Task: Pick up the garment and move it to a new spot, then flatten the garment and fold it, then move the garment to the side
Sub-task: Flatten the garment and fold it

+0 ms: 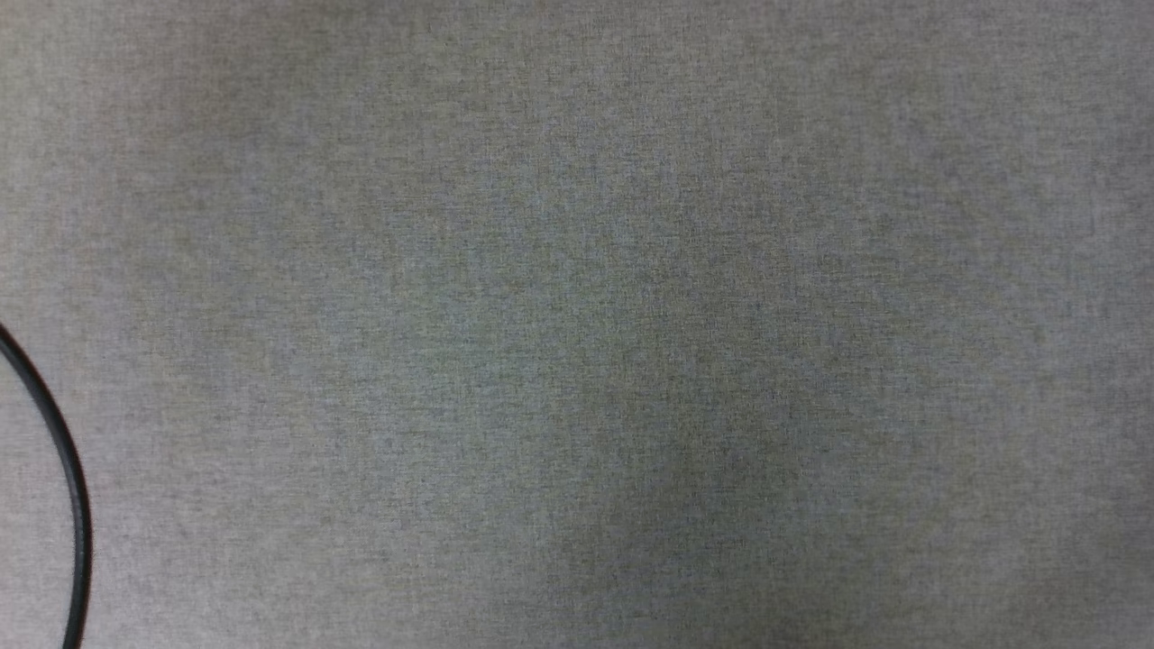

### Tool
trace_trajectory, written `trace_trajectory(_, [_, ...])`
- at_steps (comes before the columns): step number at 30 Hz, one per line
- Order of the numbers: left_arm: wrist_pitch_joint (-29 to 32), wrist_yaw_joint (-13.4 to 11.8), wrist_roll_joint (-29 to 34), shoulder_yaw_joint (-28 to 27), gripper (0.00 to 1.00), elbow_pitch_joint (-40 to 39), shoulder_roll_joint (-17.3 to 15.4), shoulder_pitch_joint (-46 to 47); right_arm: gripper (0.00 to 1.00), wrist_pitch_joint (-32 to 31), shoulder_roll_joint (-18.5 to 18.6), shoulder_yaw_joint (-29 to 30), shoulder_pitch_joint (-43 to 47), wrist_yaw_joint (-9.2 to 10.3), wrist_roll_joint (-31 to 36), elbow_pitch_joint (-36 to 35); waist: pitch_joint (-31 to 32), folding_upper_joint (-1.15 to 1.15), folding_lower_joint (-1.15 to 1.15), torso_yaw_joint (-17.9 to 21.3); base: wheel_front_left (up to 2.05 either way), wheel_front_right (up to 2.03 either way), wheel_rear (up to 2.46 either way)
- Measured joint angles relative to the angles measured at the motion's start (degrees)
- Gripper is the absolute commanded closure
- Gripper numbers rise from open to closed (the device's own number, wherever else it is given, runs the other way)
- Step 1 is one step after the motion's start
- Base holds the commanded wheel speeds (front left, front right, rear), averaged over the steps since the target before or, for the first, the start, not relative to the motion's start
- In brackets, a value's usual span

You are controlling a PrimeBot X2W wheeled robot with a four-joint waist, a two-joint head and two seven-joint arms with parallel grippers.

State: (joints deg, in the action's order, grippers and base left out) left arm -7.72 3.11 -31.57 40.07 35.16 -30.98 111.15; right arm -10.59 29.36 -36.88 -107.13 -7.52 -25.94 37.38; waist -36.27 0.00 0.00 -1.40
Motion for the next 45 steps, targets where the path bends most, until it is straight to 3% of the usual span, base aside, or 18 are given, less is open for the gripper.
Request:
trace_trajectory(9, [-4.5,1.0,-2.2,2.2,1.0,4.9,1.7,-12.4,1.0,5.7,-1.8,-5.7,12.6,0.0,-4.3,4.4,2.0,0.0,0.0,-0.1,0.0,0.0,0.0])
trace_trajectory(15, [-6.2,-0.3,-4.1,2.7,1.0,3.7,0.9,-25.6,1.0,9.0,-1.6,-10.0,22.1,0.0,-7.7,4.4,5.2,0.0,0.0,-0.2,0.0,0.0,0.0])
trace_trajectory(20, [-6.9,-3.0,-6.1,2.5,1.0,-1.2,-1.1,-39.7,1.0,10.5,0.2,-14.0,31.1,0.0,-10.8,2.6,8.7,0.0,0.0,-0.2,0.0,0.0,0.0])
trace_trajectory(36, [-6.4,-16.0,-14.6,5.8,1.0,-23.3,-9.2,-86.5,1.0,15.4,8.4,-20.8,59.7,0.0,-21.3,-4.1,23.1,0.0,-0.01,-0.3,0.0,0.0,0.0])
trace_trajectory(45, [-6.4,-21.5,-19.9,7.4,1.0,-31.4,-11.3,-103.6,1.0,18.4,12.8,-18.0,78.3,0.0,-26.0,-8.5,30.4,0.0,-0.02,-0.4,0.0,0.0,0.0])
